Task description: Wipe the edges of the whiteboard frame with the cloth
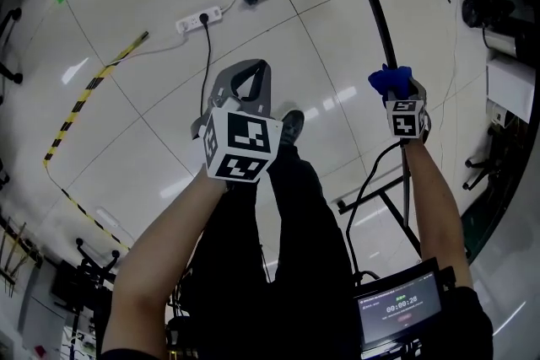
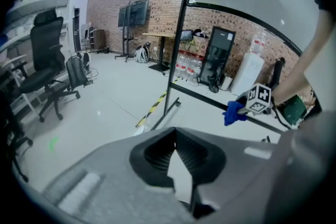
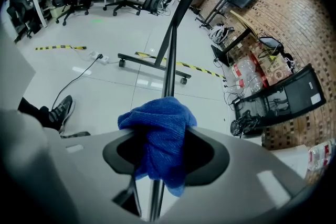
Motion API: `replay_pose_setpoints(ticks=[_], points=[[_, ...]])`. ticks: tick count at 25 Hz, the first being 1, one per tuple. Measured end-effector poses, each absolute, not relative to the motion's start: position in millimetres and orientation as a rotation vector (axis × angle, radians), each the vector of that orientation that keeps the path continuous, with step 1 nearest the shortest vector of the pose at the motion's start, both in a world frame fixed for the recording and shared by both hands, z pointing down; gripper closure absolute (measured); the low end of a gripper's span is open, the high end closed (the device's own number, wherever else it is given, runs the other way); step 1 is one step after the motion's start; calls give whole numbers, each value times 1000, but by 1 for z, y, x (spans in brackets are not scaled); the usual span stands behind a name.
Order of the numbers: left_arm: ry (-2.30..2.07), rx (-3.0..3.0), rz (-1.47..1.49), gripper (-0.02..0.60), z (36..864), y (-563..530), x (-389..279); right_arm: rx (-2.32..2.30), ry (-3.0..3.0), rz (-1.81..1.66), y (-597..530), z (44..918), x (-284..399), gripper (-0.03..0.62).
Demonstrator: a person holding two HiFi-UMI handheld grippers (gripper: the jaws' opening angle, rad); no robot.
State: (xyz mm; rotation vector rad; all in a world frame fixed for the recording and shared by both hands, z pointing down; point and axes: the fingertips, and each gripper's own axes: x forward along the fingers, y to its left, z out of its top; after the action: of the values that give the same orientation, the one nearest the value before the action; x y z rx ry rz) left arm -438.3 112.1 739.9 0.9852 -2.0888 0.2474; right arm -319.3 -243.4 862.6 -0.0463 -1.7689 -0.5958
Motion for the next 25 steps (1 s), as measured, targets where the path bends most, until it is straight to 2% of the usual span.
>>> replay_pose_setpoints(ticks=[18, 25], points=[[-2149, 884, 211, 578, 715, 86, -504, -187, -1870, -684, -198, 864, -457, 395], [-2095, 898, 196, 578, 742, 83, -514, -207, -1866, -719, -179, 864, -493, 395]])
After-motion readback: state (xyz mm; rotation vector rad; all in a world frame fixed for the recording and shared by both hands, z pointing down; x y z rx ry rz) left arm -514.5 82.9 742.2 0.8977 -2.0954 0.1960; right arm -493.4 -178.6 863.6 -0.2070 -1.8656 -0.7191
